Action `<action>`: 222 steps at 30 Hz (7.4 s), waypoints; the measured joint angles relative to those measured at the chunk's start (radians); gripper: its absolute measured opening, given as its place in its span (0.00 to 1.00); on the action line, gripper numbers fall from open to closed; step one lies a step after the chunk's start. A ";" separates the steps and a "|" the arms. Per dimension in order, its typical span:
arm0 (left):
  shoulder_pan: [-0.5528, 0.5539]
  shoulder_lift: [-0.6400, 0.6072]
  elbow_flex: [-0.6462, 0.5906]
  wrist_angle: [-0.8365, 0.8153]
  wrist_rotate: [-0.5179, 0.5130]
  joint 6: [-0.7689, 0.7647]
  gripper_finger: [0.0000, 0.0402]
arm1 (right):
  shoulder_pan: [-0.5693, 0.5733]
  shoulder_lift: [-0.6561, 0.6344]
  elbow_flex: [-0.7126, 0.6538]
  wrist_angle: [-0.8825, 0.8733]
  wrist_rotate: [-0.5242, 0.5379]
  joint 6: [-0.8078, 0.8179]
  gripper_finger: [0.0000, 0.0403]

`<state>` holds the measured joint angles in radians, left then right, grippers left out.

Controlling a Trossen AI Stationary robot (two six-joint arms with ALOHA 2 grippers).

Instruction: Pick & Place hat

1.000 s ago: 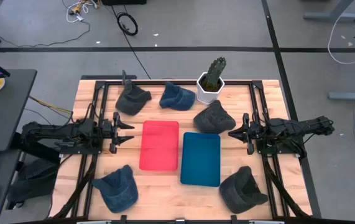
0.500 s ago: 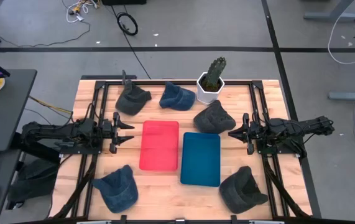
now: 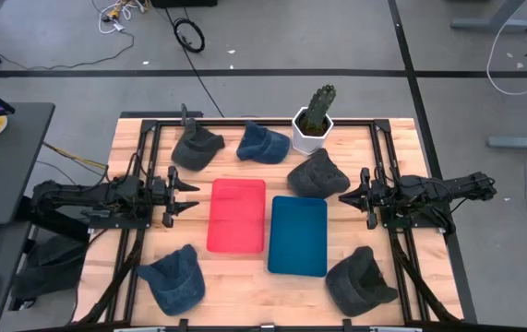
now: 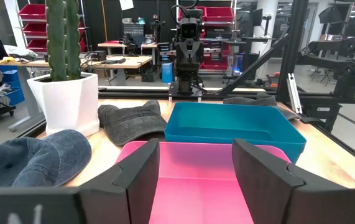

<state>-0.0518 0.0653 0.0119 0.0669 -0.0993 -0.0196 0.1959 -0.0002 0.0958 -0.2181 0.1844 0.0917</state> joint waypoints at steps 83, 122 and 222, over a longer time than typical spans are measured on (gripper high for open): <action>0.000 0.000 0.000 0.000 0.000 0.000 0.51 | 0.000 0.403 0.883 0.707 -0.280 -0.465 0.09; 0.000 0.000 0.000 0.000 0.000 0.000 0.51 | 0.037 1.149 2.022 -0.387 -0.350 0.108 0.09; 0.000 0.000 0.000 0.000 0.000 0.000 0.51 | 0.783 1.556 1.294 -0.751 -0.169 1.737 0.09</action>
<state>-0.0521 0.0653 0.0119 0.0667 -0.0992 -0.0197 0.9791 1.5562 1.3903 -0.9694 0.0159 1.8290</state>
